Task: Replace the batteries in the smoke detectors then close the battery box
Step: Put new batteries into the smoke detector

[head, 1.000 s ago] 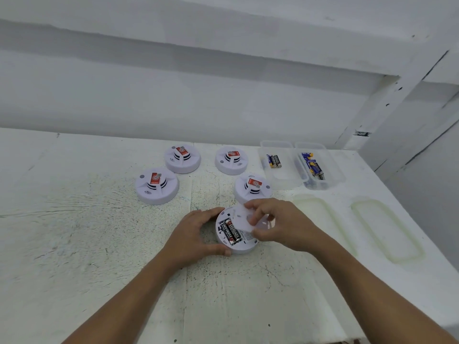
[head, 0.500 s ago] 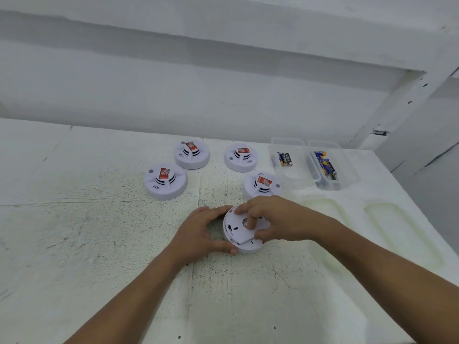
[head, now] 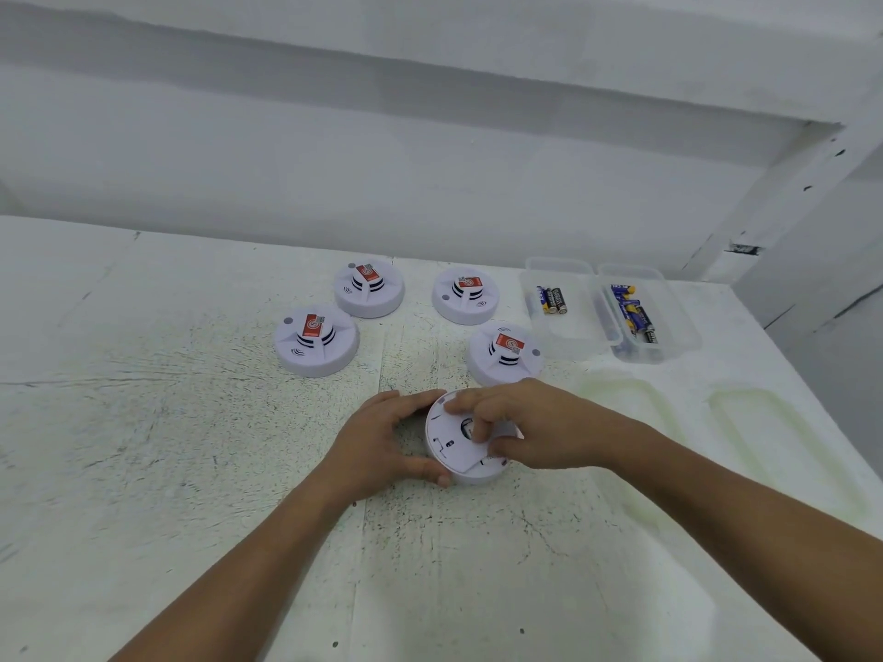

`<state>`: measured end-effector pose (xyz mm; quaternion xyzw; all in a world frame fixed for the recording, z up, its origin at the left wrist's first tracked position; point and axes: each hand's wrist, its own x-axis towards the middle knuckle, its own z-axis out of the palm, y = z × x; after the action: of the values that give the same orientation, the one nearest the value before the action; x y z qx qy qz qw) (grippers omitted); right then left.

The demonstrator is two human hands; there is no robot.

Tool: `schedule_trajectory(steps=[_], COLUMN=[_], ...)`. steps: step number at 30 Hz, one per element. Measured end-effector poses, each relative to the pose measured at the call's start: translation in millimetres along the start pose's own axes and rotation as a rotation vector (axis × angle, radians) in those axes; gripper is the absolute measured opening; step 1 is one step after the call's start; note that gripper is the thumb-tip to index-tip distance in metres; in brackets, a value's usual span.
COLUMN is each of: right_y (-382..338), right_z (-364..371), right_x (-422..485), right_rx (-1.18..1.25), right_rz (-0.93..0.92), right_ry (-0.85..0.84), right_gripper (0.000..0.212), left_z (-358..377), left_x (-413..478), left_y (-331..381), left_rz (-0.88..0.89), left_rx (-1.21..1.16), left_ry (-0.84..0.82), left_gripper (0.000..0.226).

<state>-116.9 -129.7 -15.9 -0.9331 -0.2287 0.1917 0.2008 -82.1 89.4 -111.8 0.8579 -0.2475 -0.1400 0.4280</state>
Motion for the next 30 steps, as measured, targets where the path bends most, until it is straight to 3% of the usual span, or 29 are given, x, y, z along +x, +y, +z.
schedule_trajectory(steps=[2, 6, 11, 16, 22, 30], right_y=[1, 3, 4, 2, -1, -11], right_z=[4, 14, 24, 31, 38, 48], right_x=[-1, -4, -6, -8, -9, -11], right_rx=[0.007, 0.052, 0.069, 0.075, 0.108, 0.092], right_rz=[-0.007, 0.016, 0.04, 0.045, 0.061, 0.115], right_ry=[0.021, 0.055, 0.096, 0.135, 0.207, 0.283], right_gripper=[0.01, 0.04, 0.054, 0.048, 0.054, 0.04], left_z=[0, 1, 1, 2, 2, 0], left_x=[0, 0, 0, 0, 0, -2], left_y=[-1, 1, 1, 1, 2, 6], left_rz=[0.0, -0.004, -0.025, -0.045, -0.056, -0.057], left_rx=[-0.009, -0.011, -0.016, -0.033, -0.048, -0.045], left_ry=[-0.005, 0.002, 0.021, 0.026, 0.027, 0.036], left_gripper=[0.1, 0.1, 0.097, 0.098, 0.099, 0.098])
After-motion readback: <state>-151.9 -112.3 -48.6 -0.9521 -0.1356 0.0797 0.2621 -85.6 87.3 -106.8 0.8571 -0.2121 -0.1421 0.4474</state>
